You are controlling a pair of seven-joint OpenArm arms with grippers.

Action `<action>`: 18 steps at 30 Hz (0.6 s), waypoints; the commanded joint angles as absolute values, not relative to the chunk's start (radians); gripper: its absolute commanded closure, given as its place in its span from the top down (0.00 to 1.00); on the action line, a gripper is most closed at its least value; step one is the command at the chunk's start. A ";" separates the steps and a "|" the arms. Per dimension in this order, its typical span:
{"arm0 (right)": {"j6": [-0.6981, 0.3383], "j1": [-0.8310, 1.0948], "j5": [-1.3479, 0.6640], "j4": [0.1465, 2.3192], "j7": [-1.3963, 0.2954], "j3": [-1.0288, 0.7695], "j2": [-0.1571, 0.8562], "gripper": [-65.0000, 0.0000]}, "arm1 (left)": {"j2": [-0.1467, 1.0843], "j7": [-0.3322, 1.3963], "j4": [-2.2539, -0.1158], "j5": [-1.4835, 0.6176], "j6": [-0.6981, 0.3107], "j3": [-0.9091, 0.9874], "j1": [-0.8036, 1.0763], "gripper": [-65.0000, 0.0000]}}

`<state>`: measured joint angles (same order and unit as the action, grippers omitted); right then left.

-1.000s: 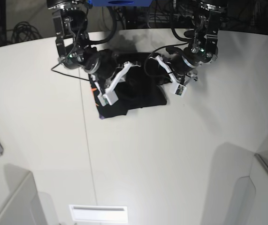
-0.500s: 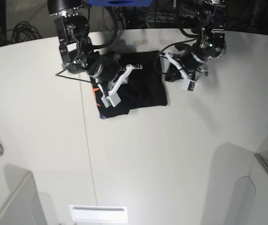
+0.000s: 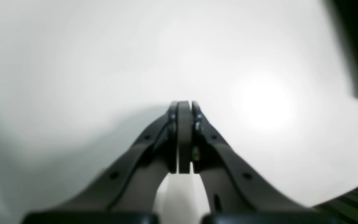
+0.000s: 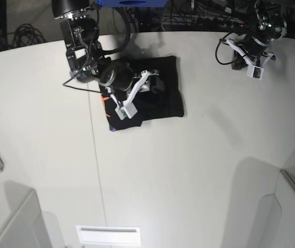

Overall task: Fold the T-shirt properly
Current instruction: 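Open the left gripper and raise it away from the shirt, then press and smooth the folded bundle with the right gripper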

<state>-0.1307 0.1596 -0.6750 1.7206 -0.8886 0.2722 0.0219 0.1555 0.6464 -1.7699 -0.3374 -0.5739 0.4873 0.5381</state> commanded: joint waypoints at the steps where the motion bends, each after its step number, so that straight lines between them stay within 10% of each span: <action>1: -0.140 0.136 -0.694 1.742 -0.875 0.295 0.024 0.45 | 0.162 0.633 -1.784 -0.351 -0.581 0.504 0.549 0.00; 18: 0.156 -0.090 -0.694 1.669 -0.877 0.714 0.030 0.45 | 0.163 0.633 -1.784 -0.351 -0.581 0.530 0.550 0.00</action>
